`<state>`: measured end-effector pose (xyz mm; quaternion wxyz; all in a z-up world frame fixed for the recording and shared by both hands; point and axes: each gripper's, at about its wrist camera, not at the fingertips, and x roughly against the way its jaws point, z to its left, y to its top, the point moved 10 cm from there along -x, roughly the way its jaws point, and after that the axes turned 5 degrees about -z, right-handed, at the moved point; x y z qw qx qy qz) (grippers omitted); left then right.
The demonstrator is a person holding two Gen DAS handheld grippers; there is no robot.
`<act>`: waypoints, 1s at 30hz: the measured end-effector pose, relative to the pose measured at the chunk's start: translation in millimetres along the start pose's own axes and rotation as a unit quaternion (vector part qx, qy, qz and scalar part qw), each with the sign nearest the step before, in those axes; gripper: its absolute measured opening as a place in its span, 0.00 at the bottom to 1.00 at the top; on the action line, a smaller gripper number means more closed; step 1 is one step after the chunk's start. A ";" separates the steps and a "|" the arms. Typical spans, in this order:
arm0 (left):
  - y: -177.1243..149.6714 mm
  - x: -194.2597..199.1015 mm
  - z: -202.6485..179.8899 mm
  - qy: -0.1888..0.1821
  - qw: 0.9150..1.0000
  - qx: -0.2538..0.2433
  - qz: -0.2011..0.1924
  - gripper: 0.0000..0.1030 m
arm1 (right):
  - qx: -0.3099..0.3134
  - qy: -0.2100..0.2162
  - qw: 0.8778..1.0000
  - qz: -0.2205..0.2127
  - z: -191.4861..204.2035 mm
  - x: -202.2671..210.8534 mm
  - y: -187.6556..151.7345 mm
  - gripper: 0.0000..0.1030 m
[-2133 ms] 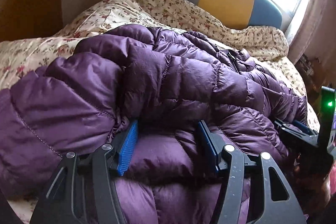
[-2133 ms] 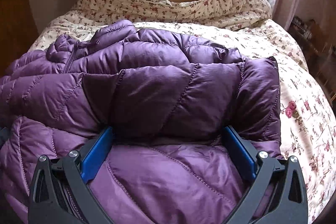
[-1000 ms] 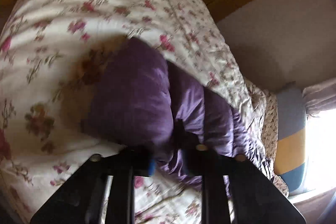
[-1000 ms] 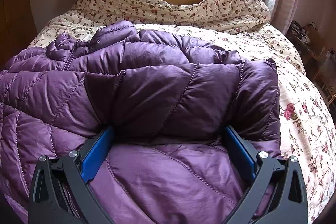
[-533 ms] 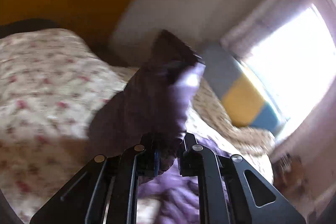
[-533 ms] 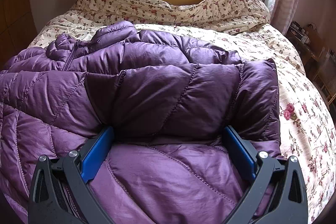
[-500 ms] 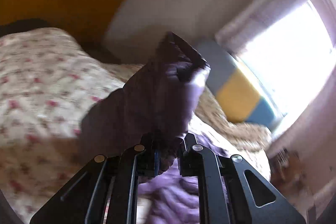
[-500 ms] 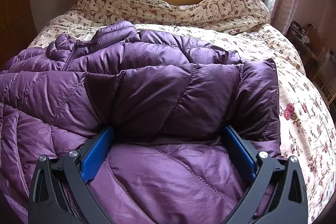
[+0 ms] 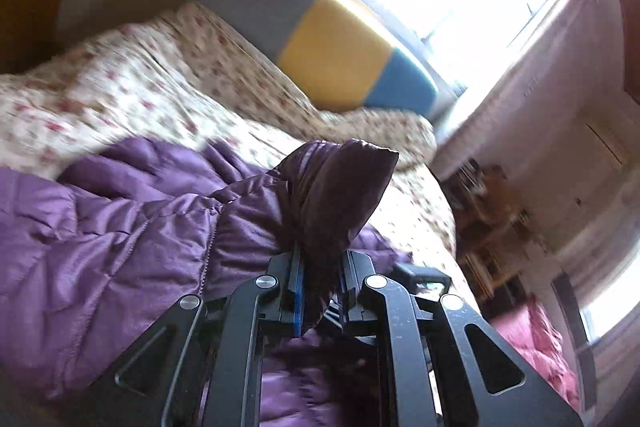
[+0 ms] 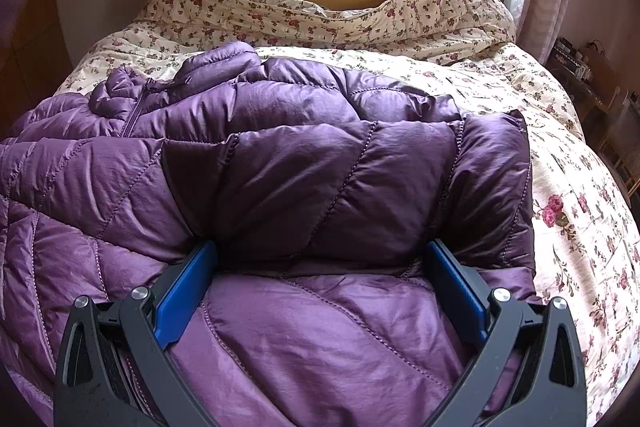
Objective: Fold large clothes
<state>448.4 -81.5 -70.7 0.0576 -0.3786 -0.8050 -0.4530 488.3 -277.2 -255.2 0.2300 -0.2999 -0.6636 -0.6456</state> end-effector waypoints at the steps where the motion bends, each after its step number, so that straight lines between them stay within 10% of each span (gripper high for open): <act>1: -5.6 -9.7 -3.4 -0.004 1.000 -0.002 0.009 0.12 | -0.001 0.001 1.000 0.000 0.5 0.1 0.5 0.98; 11: -53.7 -76.5 -7.3 -0.045 0.996 -0.011 0.079 0.12 | -0.003 0.003 1.000 0.000 1.6 0.9 1.5 0.98; 14: -58.5 -80.9 -6.3 -0.046 0.995 -0.006 0.090 0.39 | -0.002 0.003 1.000 0.000 1.0 1.1 1.2 0.98; 16: -52.2 -79.1 -4.9 -0.048 0.996 -0.008 0.079 0.54 | -0.003 0.003 1.000 0.000 0.8 1.2 1.1 0.98; 30: -16.3 38.6 45.4 0.050 0.998 -0.023 -0.037 0.54 | -0.006 -0.002 1.000 0.002 -3.0 9.5 6.4 0.92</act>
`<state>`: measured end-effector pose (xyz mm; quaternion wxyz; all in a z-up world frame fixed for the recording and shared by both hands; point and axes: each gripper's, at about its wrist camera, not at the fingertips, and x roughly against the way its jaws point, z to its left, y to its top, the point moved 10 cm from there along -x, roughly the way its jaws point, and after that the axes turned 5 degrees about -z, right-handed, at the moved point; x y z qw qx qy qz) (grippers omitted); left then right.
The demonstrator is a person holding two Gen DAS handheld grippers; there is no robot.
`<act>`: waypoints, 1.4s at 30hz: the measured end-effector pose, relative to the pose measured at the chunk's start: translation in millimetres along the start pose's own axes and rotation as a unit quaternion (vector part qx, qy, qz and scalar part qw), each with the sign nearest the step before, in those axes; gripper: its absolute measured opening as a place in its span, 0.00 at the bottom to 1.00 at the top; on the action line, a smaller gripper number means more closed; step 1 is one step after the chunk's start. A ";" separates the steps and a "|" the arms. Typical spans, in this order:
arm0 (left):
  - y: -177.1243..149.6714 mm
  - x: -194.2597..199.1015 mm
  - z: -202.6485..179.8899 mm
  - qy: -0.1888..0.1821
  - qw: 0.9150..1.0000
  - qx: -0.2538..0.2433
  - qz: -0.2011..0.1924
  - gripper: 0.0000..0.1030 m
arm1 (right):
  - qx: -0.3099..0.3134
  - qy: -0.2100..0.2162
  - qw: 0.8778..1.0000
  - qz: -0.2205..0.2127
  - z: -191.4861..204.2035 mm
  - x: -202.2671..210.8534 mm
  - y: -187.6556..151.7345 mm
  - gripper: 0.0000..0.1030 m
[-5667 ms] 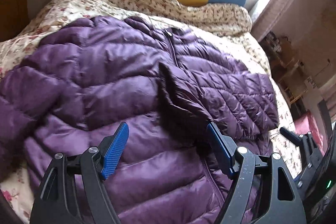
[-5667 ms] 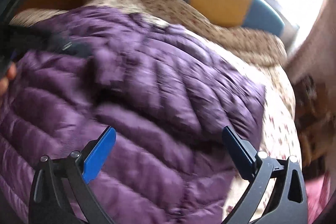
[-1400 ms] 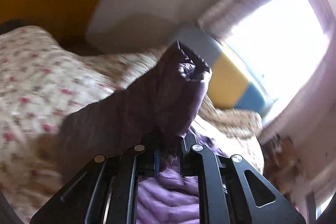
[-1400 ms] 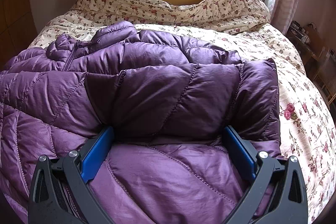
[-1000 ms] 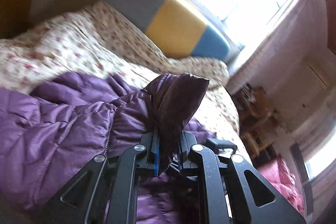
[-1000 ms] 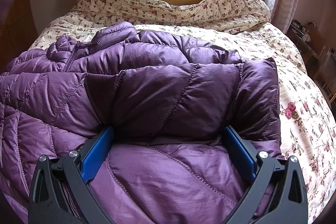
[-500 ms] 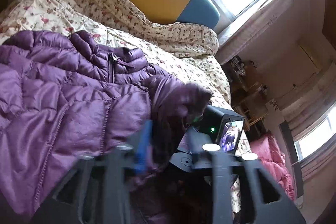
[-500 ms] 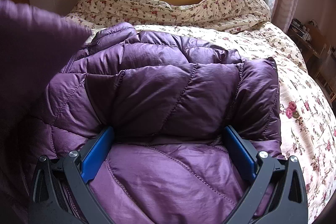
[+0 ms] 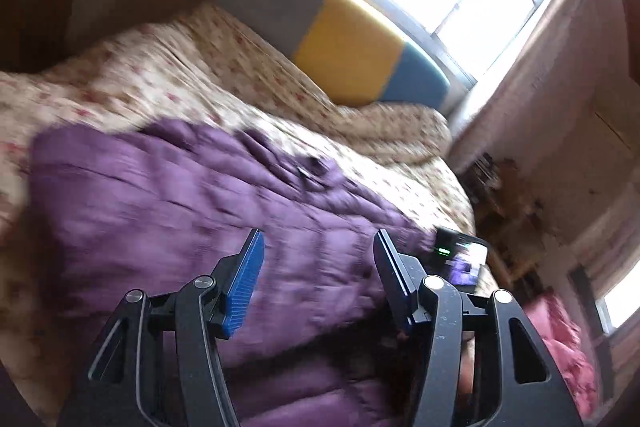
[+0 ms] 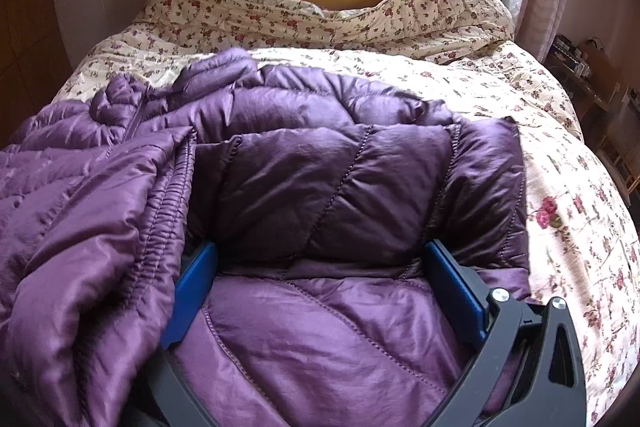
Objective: Fold large clothes
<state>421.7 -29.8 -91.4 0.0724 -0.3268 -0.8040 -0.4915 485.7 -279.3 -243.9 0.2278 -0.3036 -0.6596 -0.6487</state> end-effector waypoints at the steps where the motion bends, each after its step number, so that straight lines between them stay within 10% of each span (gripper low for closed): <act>1: 4.8 8.2 9.5 0.015 1.000 -0.001 -0.012 0.54 | -0.004 0.000 1.000 0.000 -1.3 2.7 1.0 0.90; 11: 17.1 33.2 90.4 0.110 0.992 0.058 -0.029 0.54 | -0.060 -0.038 0.997 -0.010 -37.9 36.0 17.9 0.62; 23: 12.8 31.1 82.7 0.099 0.994 0.046 -0.023 0.54 | -0.044 0.116 0.992 0.028 45.7 52.6 19.6 0.70; 27: 16.1 37.5 86.4 0.102 0.993 0.044 -0.028 0.54 | -0.026 0.131 0.990 0.047 67.3 47.2 5.8 0.27; 32: 23.0 46.1 89.9 0.109 0.993 0.037 -0.038 0.54 | 0.010 0.102 0.994 0.022 65.7 51.4 7.7 0.05; 42: 22.9 47.8 96.5 0.125 0.991 0.028 -0.042 0.54 | -0.006 -0.003 1.000 0.005 -1.4 51.7 15.8 0.04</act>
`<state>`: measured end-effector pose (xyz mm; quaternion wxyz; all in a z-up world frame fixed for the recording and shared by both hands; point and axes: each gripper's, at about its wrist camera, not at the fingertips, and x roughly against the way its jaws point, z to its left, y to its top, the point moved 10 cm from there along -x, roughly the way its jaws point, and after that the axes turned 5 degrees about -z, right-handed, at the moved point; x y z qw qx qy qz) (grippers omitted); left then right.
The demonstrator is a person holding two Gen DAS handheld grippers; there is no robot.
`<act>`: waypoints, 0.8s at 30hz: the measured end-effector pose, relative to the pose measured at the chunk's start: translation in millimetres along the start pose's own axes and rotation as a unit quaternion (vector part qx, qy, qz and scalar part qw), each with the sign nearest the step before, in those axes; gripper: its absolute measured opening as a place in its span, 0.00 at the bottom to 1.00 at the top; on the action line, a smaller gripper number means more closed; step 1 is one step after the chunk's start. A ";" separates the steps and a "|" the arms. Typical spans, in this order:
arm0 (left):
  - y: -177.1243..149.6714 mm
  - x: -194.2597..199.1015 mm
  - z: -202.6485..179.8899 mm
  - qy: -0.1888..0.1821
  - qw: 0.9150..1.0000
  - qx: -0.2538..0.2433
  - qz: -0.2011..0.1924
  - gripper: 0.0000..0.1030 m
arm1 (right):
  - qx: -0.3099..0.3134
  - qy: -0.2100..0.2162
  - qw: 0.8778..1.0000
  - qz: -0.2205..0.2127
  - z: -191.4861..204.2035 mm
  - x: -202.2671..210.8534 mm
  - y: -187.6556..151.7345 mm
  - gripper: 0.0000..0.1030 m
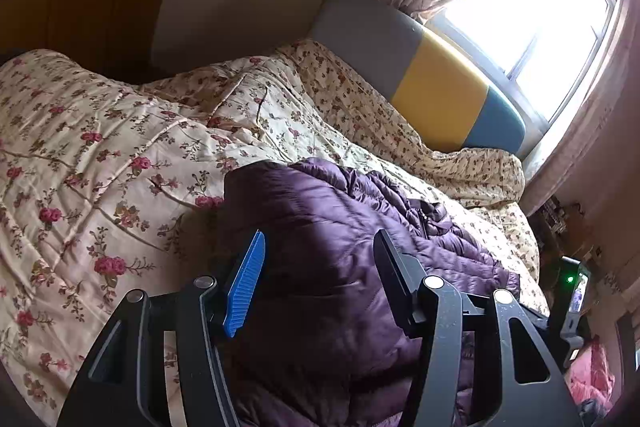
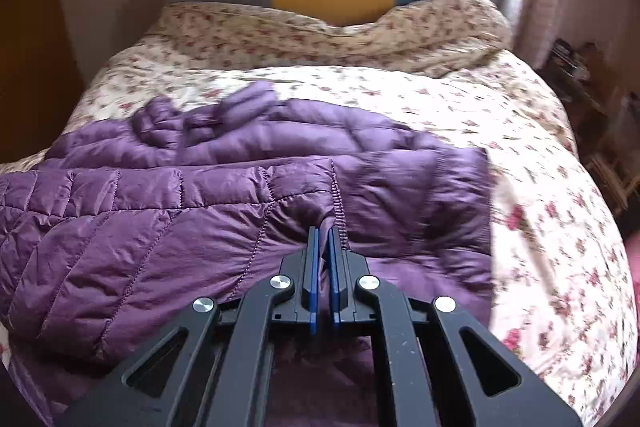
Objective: Fold large clothes
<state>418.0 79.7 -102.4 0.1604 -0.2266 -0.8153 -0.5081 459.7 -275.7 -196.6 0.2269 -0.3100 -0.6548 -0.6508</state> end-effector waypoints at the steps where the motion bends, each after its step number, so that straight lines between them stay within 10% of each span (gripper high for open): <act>1: -1.5 -1.5 -2.3 -0.001 1.000 -0.006 0.002 0.54 | -0.001 -0.010 1.000 0.001 -6.7 -0.7 -1.3 0.04; 24: -72.9 -103.9 -1.2 0.059 0.982 -0.142 0.109 0.54 | -0.006 -0.073 0.997 0.019 -55.6 -20.0 -43.8 0.00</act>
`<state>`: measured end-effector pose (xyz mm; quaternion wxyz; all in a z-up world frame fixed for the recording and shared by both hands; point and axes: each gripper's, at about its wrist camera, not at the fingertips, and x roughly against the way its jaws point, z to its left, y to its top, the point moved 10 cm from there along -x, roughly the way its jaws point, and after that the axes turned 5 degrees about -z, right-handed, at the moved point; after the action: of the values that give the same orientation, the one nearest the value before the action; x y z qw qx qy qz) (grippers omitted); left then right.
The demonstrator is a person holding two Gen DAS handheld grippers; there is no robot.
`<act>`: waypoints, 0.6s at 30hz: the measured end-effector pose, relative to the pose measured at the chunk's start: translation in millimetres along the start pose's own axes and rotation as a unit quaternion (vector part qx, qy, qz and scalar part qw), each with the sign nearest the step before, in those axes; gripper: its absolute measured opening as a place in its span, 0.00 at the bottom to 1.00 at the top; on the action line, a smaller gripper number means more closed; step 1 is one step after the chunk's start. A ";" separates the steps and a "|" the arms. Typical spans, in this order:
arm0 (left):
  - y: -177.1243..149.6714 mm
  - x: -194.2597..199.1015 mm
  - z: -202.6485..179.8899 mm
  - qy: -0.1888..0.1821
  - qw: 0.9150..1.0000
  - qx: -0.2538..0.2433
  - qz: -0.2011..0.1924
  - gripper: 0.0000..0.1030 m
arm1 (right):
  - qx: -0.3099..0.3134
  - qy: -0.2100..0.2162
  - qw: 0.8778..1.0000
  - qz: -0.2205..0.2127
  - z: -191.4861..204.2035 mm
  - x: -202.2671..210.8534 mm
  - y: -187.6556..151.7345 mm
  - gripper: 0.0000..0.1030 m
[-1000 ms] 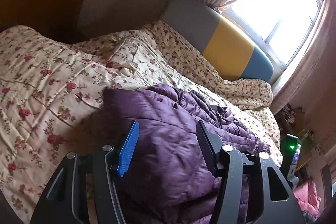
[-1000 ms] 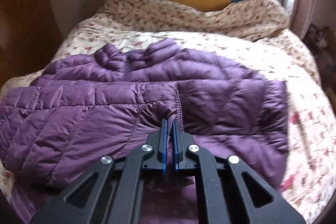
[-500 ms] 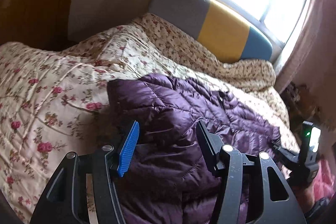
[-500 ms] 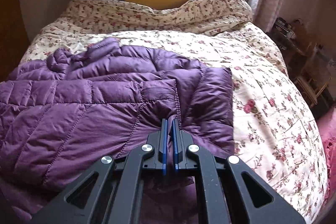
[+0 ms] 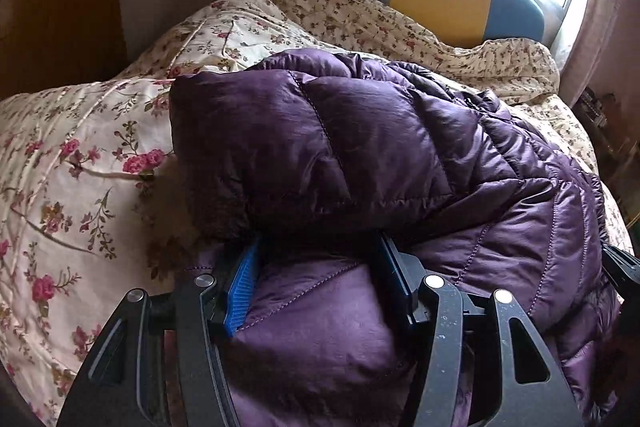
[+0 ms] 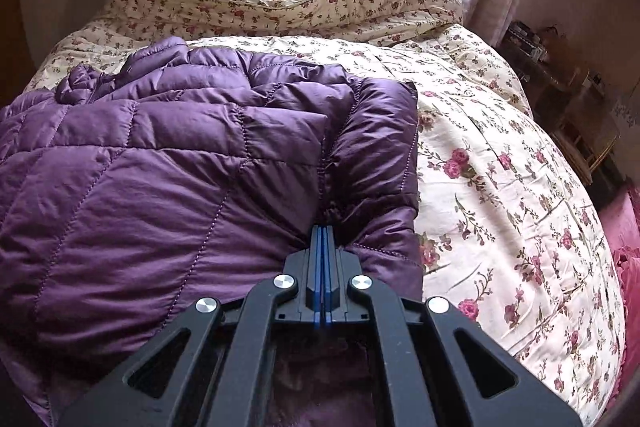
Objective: Fold large clothes
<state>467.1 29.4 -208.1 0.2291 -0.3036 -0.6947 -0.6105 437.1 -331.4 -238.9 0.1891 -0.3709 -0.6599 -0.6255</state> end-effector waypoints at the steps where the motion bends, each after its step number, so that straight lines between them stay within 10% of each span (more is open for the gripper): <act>1: -0.3 -0.2 0.3 0.002 1.000 -0.002 0.001 0.54 | -0.001 0.001 1.000 0.000 -0.5 0.6 0.1 0.00; 5: 4.7 10.1 0.9 0.008 1.000 0.000 0.002 0.56 | -0.001 0.003 1.000 -0.009 -2.3 11.0 7.0 0.07; 9: 20.9 35.6 2.3 0.010 0.999 0.005 -0.032 0.65 | -0.005 -0.002 0.999 -0.037 -5.0 26.9 22.9 0.40; 18: 57.0 57.2 -20.4 0.001 0.996 -0.035 -0.087 0.66 | 0.005 0.069 0.994 -0.087 46.9 60.6 56.6 0.57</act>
<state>465.4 21.4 -125.1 0.1645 -0.2492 -0.6967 -0.6523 448.7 -274.0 -163.7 0.1809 -0.2670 -0.6785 -0.6600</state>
